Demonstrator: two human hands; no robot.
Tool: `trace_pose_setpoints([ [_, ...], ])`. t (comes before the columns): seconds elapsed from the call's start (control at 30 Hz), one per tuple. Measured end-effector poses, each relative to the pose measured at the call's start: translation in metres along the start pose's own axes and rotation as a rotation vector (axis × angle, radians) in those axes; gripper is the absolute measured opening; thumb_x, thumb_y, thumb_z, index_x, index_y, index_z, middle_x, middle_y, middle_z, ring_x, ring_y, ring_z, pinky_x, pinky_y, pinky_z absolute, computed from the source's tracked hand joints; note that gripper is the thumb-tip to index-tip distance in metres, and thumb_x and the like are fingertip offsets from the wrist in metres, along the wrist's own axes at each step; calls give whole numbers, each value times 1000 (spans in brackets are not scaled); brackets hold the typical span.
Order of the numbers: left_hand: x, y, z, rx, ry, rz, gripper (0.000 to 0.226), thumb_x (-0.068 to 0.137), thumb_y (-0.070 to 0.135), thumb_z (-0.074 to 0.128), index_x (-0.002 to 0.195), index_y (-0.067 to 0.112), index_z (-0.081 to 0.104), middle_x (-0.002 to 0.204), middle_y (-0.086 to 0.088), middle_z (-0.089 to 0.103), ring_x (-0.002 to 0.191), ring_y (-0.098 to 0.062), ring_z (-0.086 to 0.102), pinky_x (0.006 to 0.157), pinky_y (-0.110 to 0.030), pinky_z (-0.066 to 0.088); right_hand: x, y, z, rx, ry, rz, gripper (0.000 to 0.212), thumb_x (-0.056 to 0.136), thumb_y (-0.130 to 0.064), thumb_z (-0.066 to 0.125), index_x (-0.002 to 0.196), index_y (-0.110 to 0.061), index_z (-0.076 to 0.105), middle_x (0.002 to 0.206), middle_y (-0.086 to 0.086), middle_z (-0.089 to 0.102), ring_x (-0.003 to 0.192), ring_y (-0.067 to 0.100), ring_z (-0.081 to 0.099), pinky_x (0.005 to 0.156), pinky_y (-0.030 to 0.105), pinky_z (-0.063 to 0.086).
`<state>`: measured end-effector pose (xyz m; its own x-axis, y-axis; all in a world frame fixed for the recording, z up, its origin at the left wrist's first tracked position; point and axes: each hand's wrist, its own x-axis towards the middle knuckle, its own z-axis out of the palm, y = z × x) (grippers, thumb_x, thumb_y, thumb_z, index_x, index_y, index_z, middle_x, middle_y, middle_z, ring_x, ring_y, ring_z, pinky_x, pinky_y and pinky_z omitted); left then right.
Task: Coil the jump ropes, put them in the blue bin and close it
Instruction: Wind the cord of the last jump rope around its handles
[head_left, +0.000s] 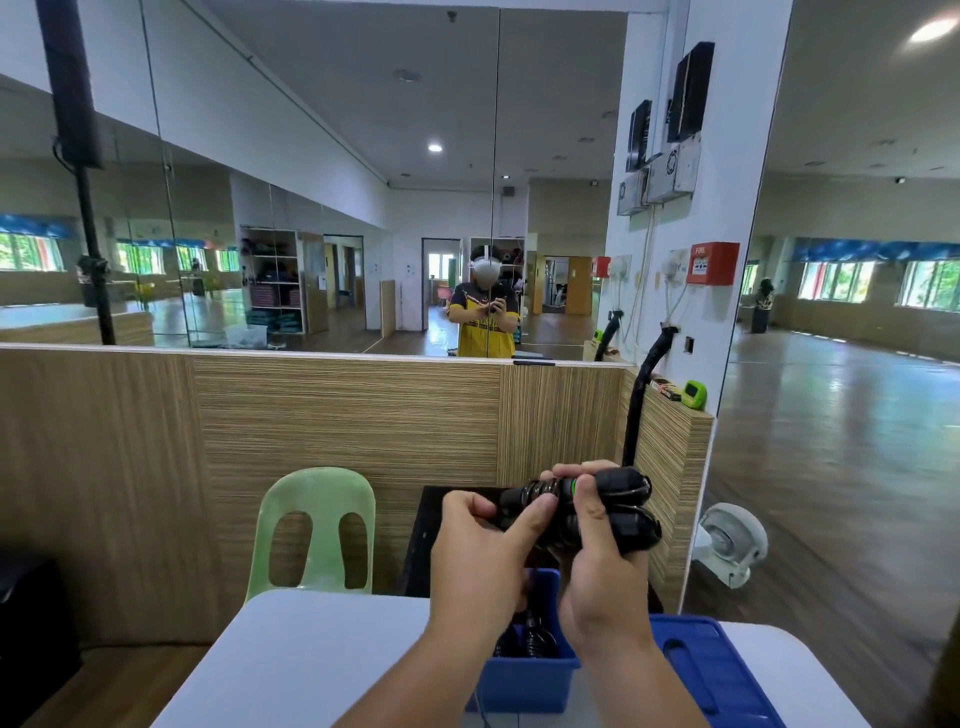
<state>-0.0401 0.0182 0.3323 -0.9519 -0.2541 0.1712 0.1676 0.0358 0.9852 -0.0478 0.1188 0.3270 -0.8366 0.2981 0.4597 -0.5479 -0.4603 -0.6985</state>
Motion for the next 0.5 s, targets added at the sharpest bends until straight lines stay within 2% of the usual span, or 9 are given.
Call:
trace_pose_setpoints([
  [0.07, 3, 1, -6, 137, 3, 19, 71, 67, 68, 82, 117, 35, 44, 108, 5, 57, 90, -15, 66, 55, -40, 63, -1, -5, 1, 22, -26, 9, 38, 80, -54, 80, 96, -21, 70, 106, 11, 70, 108, 31, 64, 106, 66, 43],
  [0.1, 4, 2, -8, 127, -50, 14, 77, 66, 68, 82, 126, 39, 42, 116, 7, 54, 96, -17, 66, 54, -39, 63, -2, -7, 3, 56, -29, 51, 43, 75, -58, 82, 98, -24, 70, 108, 10, 71, 109, 32, 65, 104, 65, 46],
  [0.17, 3, 8, -7, -2, -209, -36, 75, 69, 62, 83, 132, 43, 45, 121, 4, 61, 91, -22, 75, 55, -39, 63, -3, -8, 3, 181, -43, 188, 49, 77, -56, 81, 109, -23, 65, 116, 12, 69, 109, 35, 67, 93, 62, 54],
  [0.27, 6, 15, -5, -104, -283, -29, 44, 80, 42, 85, 115, 31, 60, 102, 0, 75, 74, -16, 77, 54, -36, 58, -5, -5, 2, 297, -64, 340, 54, 83, -46, 78, 124, -19, 57, 127, 20, 61, 113, 42, 64, 77, 54, 57],
  [0.3, 7, 16, -4, -97, -272, -7, 39, 82, 38, 85, 110, 26, 61, 94, 0, 75, 67, -14, 74, 51, -32, 54, -5, -3, 0, 288, -64, 338, 50, 84, -41, 77, 124, -21, 57, 129, 21, 60, 111, 42, 64, 70, 49, 56],
  [0.37, 9, 15, -2, -82, -255, 21, 35, 83, 33, 85, 104, 19, 61, 83, -1, 71, 57, -11, 65, 46, -29, 48, -7, -3, -2, 266, -65, 316, 32, 85, -24, 67, 116, -28, 61, 123, 12, 65, 100, 35, 69, 59, 38, 51],
  [0.43, 9, 13, -1, -76, -228, 37, 33, 83, 31, 84, 101, 17, 61, 79, -3, 69, 55, -10, 61, 47, -27, 47, -8, -3, -4, 235, -70, 315, 35, 83, -15, 64, 115, -30, 62, 118, 9, 70, 96, 33, 72, 59, 38, 53],
  [0.5, 8, 11, -2, -100, -201, 81, 33, 82, 29, 86, 100, 17, 62, 82, -4, 70, 61, -11, 65, 51, -25, 49, -10, -5, -6, 217, -96, 329, 37, 86, -13, 64, 122, -22, 62, 117, 16, 73, 99, 36, 74, 64, 44, 60],
])
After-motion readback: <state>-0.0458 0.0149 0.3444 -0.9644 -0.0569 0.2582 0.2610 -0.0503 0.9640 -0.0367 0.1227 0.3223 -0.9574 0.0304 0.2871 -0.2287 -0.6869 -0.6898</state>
